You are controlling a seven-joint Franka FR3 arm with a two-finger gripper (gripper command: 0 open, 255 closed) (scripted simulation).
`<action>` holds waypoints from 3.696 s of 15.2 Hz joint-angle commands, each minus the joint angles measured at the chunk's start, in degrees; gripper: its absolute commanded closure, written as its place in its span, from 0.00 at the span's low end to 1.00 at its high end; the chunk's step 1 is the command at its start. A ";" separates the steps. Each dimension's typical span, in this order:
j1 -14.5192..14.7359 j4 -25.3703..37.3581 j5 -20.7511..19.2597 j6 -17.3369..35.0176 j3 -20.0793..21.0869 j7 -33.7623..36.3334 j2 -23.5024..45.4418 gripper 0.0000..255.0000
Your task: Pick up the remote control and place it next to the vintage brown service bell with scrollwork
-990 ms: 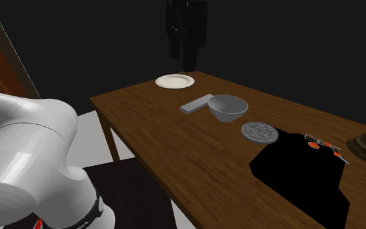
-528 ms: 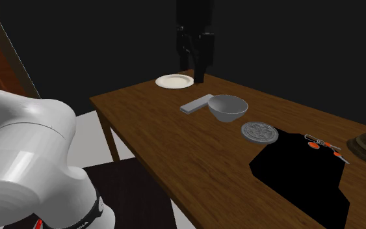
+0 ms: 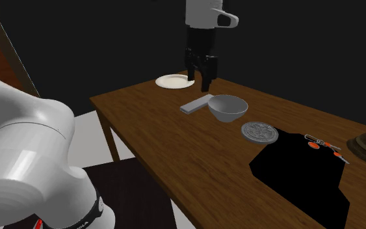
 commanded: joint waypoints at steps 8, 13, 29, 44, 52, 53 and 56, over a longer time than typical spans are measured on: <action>1.70 5.88 -2.89 11.54 7.55 6.70 16.74 0.00; 3.12 11.45 -7.81 16.15 10.53 11.62 27.39 0.00; 7.07 17.10 -16.71 23.96 10.82 18.48 42.39 0.00; 7.07 17.10 -16.71 23.96 10.83 18.48 42.39 1.00; 6.40 19.33 -14.45 18.65 11.61 17.04 38.90 1.00; 6.33 19.66 -14.20 17.97 11.68 16.89 38.50 1.00; 6.16 20.75 -13.50 15.92 11.86 16.45 37.39 1.00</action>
